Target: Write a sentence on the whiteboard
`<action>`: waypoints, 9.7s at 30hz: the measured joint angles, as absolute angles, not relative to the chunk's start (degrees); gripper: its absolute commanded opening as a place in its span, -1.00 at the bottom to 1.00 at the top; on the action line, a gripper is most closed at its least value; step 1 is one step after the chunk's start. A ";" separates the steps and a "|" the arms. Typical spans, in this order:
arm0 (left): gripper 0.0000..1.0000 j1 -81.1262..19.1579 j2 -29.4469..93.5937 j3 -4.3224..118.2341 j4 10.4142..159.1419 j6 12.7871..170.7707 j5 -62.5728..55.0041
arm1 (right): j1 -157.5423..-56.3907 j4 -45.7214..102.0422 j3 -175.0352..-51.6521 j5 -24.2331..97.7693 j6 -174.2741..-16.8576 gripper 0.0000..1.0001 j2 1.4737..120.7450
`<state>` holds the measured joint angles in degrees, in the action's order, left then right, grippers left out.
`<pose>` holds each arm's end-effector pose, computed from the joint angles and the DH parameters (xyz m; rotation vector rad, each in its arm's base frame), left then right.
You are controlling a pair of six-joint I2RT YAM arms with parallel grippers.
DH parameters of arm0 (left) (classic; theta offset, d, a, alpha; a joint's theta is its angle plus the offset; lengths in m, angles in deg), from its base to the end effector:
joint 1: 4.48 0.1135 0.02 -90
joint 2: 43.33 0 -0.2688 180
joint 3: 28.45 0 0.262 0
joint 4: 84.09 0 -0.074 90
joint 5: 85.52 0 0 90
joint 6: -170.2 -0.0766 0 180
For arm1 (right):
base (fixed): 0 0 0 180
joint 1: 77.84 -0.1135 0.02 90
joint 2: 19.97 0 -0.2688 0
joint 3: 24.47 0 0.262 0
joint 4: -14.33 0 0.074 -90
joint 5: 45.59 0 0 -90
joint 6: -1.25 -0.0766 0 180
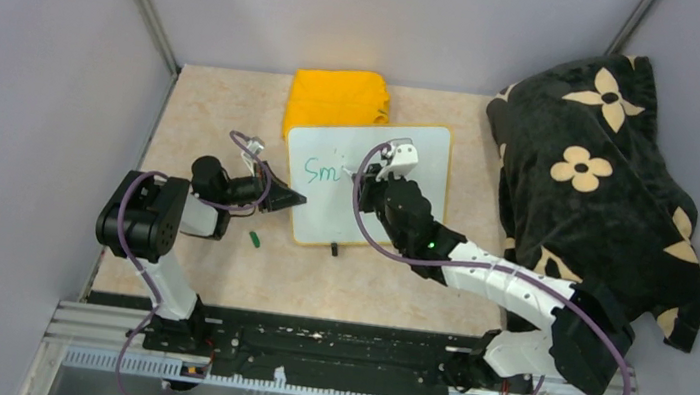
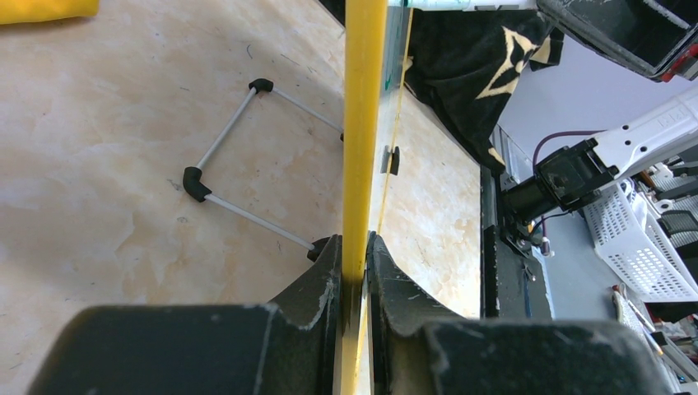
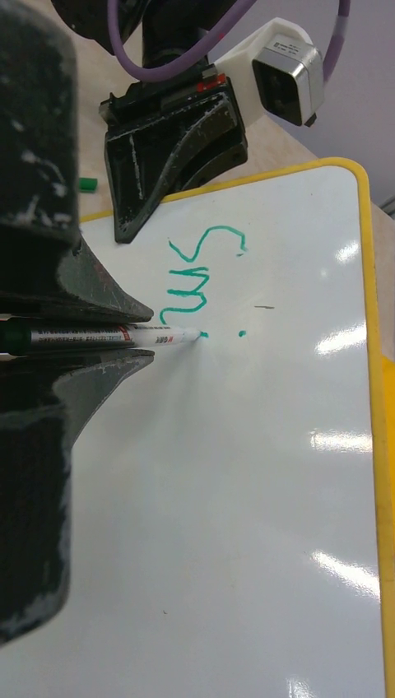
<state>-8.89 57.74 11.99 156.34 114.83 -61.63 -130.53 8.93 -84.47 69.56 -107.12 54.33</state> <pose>0.2988 -0.0933 0.1486 0.5416 1.6816 -1.4028 0.2336 0.2529 0.2854 -0.1927 1.7306 0.5399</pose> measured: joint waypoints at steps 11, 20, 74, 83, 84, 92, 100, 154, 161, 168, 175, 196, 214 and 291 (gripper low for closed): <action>-1.00 -8.89 57.74 12.14 155.88 114.79 -61.59 | -130.57 8.41 -81.17 68.31 -108.30 -1.00 53.30; -1.00 -8.89 57.66 12.18 155.77 114.63 -61.83 | -130.53 9.87 -80.45 68.70 -108.39 -1.00 51.21; -1.00 -9.00 57.57 12.29 154.84 113.74 -62.18 | -129.87 7.25 -84.69 72.16 -99.45 -1.00 52.58; -1.00 -9.00 57.48 12.32 154.64 113.59 -62.24 | -129.87 2.79 -84.69 72.16 -99.80 -1.00 52.67; -1.00 -9.00 57.46 12.32 154.64 113.56 -62.24 | -129.87 2.70 -84.69 72.18 -99.91 -1.00 52.82; -1.00 -9.00 57.37 12.34 154.38 113.52 -62.13 | -129.94 3.58 -85.63 73.25 -100.96 -1.00 54.79; -1.00 -9.00 57.37 12.47 154.22 113.52 -62.18 | -129.96 3.73 -85.83 74.58 -101.79 -1.00 54.79; -1.00 -9.28 57.13 12.60 153.68 113.28 -62.33 | -131.68 7.10 -76.71 73.73 -104.96 -1.00 46.48; -1.00 -9.28 57.05 12.62 153.37 112.93 -62.39 | -131.64 6.75 -77.59 73.75 -104.19 -1.00 48.08; -1.00 -9.33 57.05 12.69 153.22 112.91 -62.35 | -130.61 6.53 -77.92 73.64 -104.39 -1.00 49.59; -1.00 -9.37 57.05 12.84 153.02 112.89 -62.35 | -130.15 6.29 -77.92 73.69 -104.46 -1.00 49.48; -1.00 -9.54 57.05 12.86 152.93 112.54 -62.37 | -129.06 5.92 -79.14 73.82 -103.25 -1.00 49.54; -1.00 -9.54 57.05 12.91 152.67 112.47 -62.42 | -129.04 6.13 -79.93 70.91 -104.24 -1.00 50.72; -1.00 -9.61 56.63 13.17 151.21 111.68 -62.61 | -127.58 9.17 -70.90 72.81 -108.02 -1.00 40.67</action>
<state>-9.61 56.63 13.17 151.21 111.68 -62.61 -127.58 9.17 -70.90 72.81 -108.02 40.67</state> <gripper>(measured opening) 0.158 0.120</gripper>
